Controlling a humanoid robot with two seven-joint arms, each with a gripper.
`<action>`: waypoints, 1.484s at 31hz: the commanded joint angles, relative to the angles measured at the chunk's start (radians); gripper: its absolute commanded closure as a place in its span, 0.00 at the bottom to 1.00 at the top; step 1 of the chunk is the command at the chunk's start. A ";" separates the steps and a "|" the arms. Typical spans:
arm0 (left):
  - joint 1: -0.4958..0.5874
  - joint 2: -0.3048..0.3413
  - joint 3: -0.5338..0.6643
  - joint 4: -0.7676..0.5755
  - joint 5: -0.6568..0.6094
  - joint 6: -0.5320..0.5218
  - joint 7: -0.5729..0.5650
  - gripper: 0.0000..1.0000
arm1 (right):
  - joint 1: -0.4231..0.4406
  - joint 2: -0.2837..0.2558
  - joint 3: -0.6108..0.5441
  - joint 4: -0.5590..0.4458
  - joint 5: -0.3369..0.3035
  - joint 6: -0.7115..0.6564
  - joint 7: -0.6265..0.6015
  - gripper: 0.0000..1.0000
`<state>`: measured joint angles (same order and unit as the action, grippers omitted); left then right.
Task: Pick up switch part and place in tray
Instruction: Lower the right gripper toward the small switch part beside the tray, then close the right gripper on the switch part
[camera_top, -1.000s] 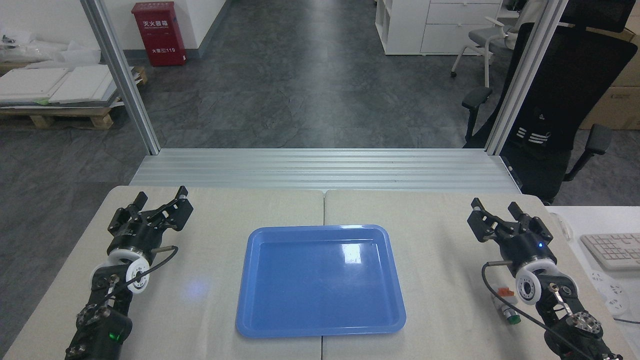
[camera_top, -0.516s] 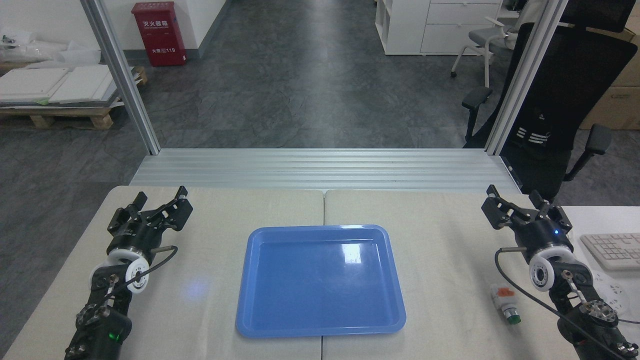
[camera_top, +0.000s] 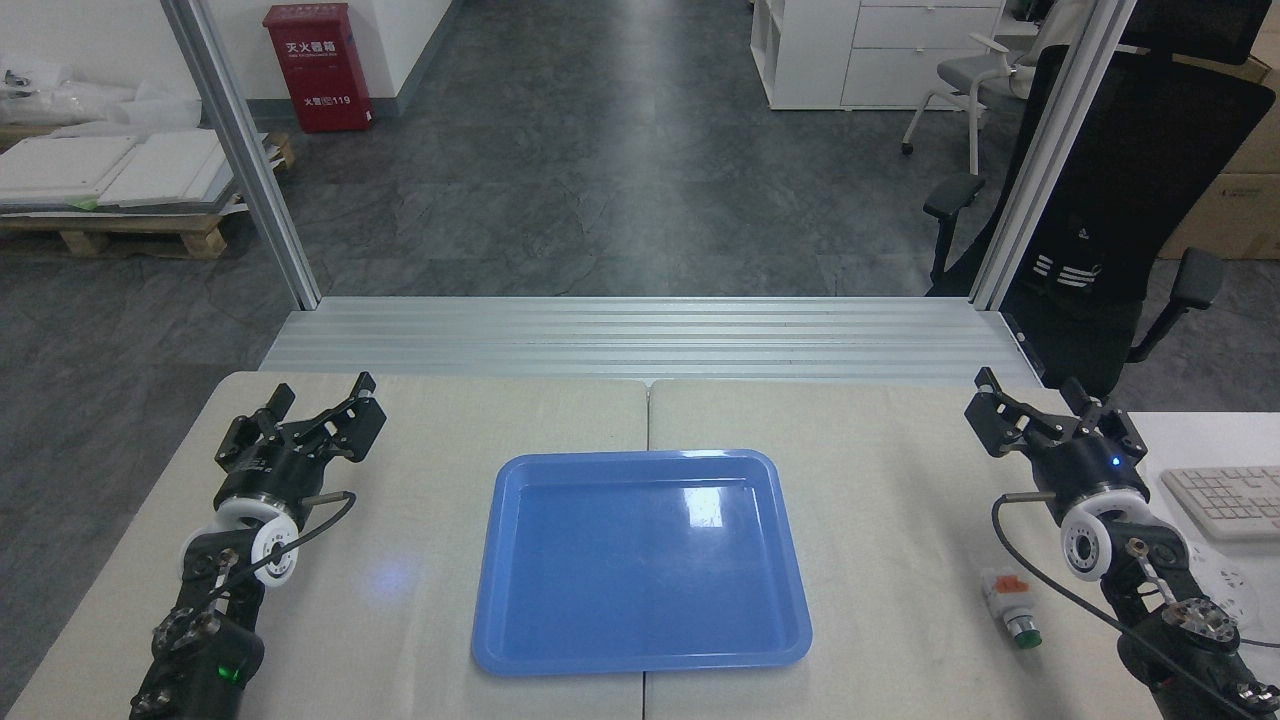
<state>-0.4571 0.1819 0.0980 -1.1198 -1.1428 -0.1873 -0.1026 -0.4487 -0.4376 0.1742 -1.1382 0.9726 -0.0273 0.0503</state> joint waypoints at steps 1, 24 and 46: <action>0.000 0.001 0.000 0.000 0.000 0.000 0.000 0.00 | 0.002 -0.006 0.002 0.000 0.000 -0.002 0.000 0.01; 0.000 0.001 0.000 0.000 0.000 0.000 0.000 0.00 | 0.065 -0.007 0.001 -0.066 0.002 -0.026 0.023 0.02; 0.000 0.001 0.000 0.000 0.000 0.000 0.001 0.00 | 0.344 -0.104 0.013 -0.115 -0.006 -0.031 0.051 0.02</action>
<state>-0.4570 0.1820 0.0979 -1.1198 -1.1428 -0.1873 -0.1016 -0.1373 -0.5716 0.1791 -1.2549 0.9670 -0.0573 0.1024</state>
